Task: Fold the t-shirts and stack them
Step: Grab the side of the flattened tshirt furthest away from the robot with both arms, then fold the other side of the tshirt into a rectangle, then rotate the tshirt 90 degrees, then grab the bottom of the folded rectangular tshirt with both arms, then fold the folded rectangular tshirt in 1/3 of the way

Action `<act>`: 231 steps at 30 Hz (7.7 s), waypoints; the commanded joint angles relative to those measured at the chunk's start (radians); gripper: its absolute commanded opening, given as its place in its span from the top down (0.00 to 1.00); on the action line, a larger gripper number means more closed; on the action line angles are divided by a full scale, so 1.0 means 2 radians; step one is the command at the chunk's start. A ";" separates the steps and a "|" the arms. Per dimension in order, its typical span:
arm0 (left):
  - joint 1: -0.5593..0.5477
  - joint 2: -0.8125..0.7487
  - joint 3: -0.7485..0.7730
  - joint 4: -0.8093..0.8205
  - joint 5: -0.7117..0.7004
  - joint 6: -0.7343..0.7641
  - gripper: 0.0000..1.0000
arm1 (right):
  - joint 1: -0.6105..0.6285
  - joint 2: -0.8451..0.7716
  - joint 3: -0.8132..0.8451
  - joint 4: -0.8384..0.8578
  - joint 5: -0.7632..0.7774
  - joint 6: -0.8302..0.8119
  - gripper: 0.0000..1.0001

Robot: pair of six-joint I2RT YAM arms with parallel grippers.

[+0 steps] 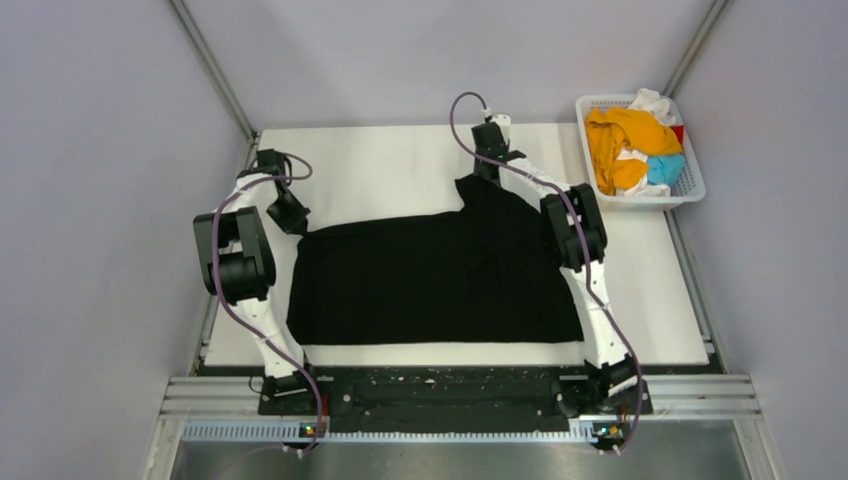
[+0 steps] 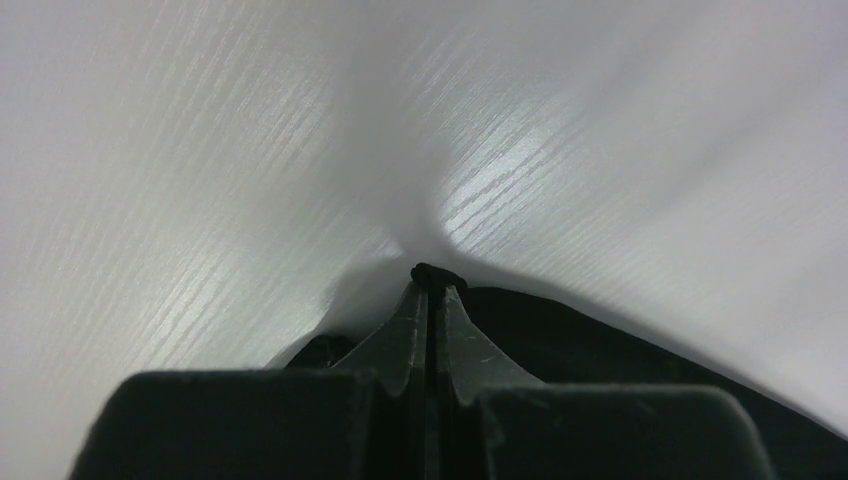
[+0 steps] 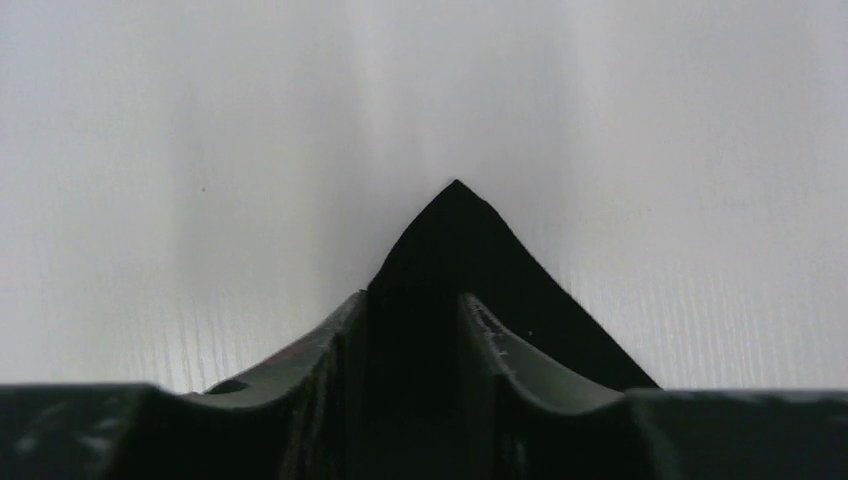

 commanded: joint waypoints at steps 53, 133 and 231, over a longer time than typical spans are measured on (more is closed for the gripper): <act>-0.016 -0.272 -0.219 0.014 -0.026 -0.018 1.00 | 0.051 -0.742 -0.589 -0.173 -0.175 0.021 1.00; -0.389 -0.160 -0.244 0.168 0.101 -0.249 0.01 | -0.026 0.089 0.100 0.057 -0.331 0.157 0.08; -0.379 -0.517 -0.382 0.043 0.053 -0.139 1.00 | 0.398 -0.608 -0.636 -0.040 -0.143 0.336 1.00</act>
